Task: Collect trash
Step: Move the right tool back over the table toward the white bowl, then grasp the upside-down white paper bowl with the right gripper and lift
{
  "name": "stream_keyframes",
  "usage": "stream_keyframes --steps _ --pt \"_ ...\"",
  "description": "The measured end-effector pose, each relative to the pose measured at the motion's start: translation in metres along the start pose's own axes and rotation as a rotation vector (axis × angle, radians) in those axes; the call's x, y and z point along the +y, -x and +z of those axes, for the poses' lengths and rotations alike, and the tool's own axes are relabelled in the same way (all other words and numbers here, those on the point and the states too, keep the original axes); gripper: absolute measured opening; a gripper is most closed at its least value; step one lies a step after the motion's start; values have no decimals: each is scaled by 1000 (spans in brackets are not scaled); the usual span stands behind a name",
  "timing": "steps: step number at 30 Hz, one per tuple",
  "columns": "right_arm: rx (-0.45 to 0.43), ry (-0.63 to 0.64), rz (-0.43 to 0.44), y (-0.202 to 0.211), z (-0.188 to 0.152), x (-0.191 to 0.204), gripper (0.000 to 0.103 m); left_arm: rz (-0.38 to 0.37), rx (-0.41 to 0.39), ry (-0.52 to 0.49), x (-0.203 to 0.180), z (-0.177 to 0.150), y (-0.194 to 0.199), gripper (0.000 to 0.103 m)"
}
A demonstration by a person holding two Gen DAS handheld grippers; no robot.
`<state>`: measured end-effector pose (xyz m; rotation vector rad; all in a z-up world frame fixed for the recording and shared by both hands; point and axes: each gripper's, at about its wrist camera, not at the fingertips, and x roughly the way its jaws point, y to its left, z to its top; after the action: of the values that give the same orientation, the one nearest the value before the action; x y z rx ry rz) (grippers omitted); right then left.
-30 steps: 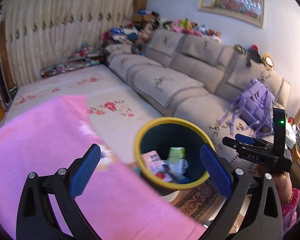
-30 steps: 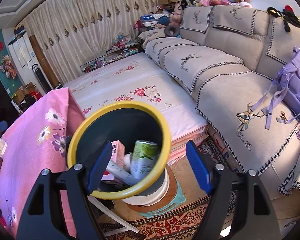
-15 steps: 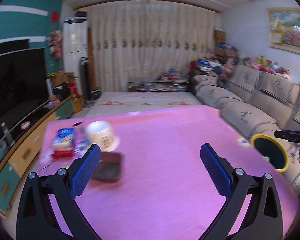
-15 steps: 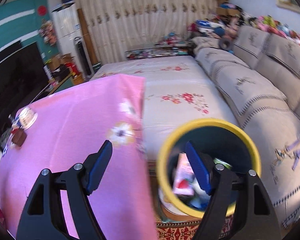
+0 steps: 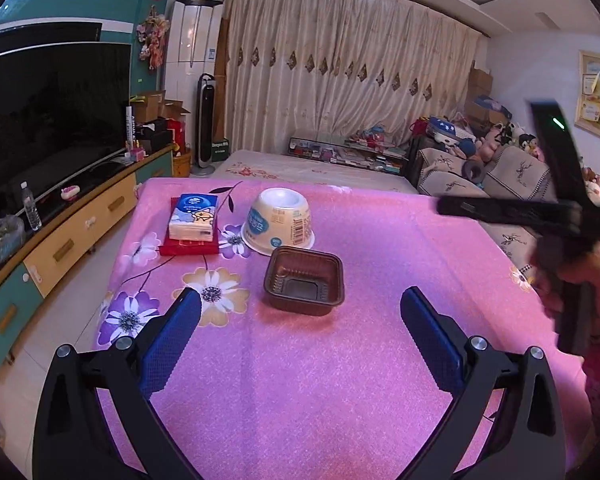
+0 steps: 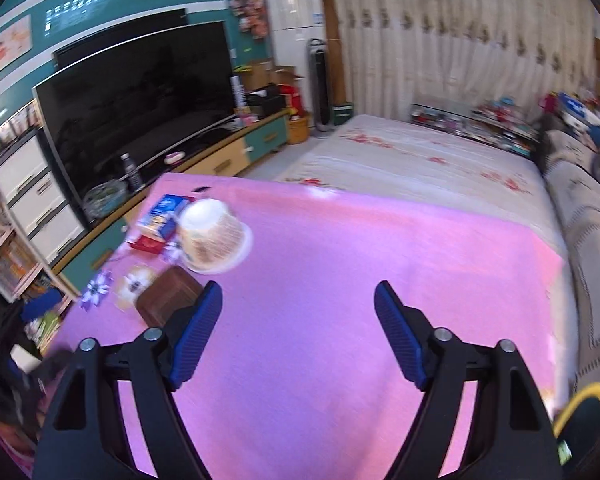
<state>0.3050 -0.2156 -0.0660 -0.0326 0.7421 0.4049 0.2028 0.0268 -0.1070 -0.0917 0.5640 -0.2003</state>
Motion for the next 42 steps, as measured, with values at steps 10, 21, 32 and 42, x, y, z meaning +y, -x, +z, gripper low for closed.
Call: stream_keyframes --steps 10,21,32,42 --pt "101 88 78 -95 39 67 83 -44 24 19 -6 -2 -4 98" --pt "191 112 8 -165 51 94 85 -71 41 20 -11 -4 -5 98" --pt "192 103 5 -166 52 88 76 -72 49 26 -11 -4 -6 98" --pt "75 40 0 -60 43 38 76 -66 48 16 -12 -5 -6 98"
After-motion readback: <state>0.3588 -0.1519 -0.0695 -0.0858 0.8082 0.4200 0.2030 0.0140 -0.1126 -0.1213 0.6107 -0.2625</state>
